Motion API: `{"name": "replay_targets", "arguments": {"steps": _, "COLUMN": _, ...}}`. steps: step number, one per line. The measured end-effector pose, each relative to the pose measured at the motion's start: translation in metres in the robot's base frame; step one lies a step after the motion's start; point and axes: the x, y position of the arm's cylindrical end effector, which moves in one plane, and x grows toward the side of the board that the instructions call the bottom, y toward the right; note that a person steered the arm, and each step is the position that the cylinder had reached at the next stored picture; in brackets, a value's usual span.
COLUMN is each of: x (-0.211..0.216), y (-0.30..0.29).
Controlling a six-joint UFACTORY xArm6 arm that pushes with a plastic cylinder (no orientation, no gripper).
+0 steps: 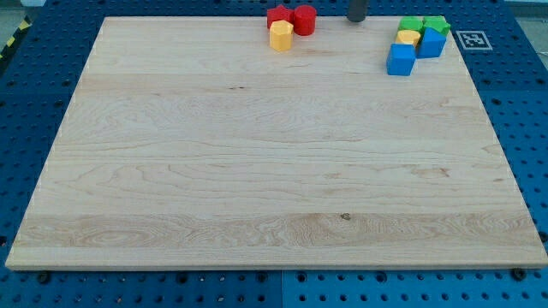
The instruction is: Separate the hexagon from the red blocks
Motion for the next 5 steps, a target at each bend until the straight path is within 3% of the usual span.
{"name": "replay_targets", "arguments": {"steps": 2, "x": 0.001, "y": -0.09}}
{"name": "replay_targets", "arguments": {"steps": 5, "x": 0.001, "y": -0.112}}
